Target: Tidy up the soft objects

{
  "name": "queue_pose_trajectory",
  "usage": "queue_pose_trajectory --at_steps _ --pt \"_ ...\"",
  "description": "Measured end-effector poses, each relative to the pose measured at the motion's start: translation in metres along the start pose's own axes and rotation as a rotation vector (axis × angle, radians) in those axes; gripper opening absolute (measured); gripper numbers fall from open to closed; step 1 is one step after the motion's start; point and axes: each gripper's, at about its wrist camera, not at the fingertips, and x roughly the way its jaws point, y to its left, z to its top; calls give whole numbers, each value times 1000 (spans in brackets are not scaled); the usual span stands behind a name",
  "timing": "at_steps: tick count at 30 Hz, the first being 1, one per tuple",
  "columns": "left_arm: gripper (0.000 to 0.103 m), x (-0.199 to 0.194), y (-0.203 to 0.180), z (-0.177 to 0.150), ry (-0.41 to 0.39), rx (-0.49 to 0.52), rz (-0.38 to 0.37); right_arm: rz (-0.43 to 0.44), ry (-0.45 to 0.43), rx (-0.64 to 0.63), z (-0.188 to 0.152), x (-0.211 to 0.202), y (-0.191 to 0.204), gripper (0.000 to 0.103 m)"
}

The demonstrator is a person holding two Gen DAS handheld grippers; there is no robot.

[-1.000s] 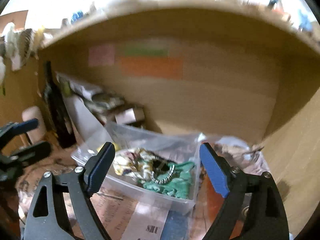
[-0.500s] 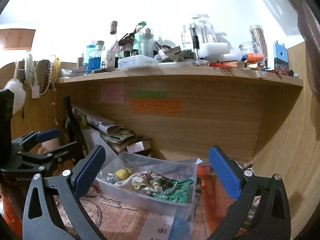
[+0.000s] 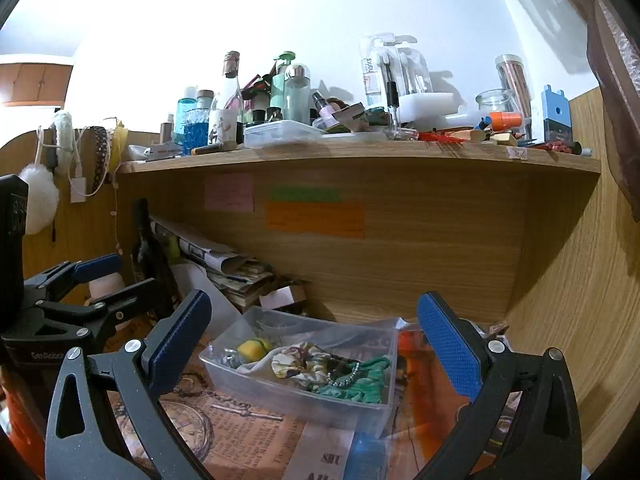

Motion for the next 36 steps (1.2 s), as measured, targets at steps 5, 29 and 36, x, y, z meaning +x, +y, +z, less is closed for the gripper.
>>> queue_pose_trajectory --at_steps 5,29,36 --pt "103 -1 -1 0 -3 5 2 3 -1 0 0 0 -1 103" --pt "103 0 -5 0 -8 27 7 9 -6 8 1 -3 -5 103" --pt "103 1 -4 0 -7 23 3 11 -6 8 1 -3 -6 103"
